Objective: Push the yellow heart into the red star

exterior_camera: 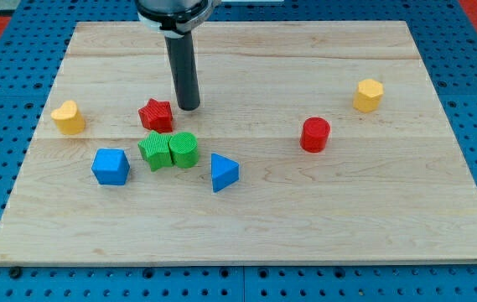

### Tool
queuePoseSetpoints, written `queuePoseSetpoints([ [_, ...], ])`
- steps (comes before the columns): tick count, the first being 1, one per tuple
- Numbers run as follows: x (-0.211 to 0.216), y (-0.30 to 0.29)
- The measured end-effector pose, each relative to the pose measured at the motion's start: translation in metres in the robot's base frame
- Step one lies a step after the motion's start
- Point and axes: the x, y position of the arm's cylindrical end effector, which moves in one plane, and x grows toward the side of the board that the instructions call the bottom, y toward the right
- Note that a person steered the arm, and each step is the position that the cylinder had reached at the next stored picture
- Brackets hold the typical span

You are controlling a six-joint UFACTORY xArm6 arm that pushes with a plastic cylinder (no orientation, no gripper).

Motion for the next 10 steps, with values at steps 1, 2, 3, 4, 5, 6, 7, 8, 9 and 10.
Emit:
queuePoseSetpoints([
  [1, -0.004, -0.047],
  [2, -0.024, -0.084],
  [3, -0.025, -0.137],
  [4, -0.007, -0.197],
  [5, 0.012, -0.226],
  [6, 0.035, -0.221],
  [7, 0.047, -0.195],
  [8, 0.04, -0.182],
  [9, 0.024, -0.14],
  [10, 0.006, -0.106],
])
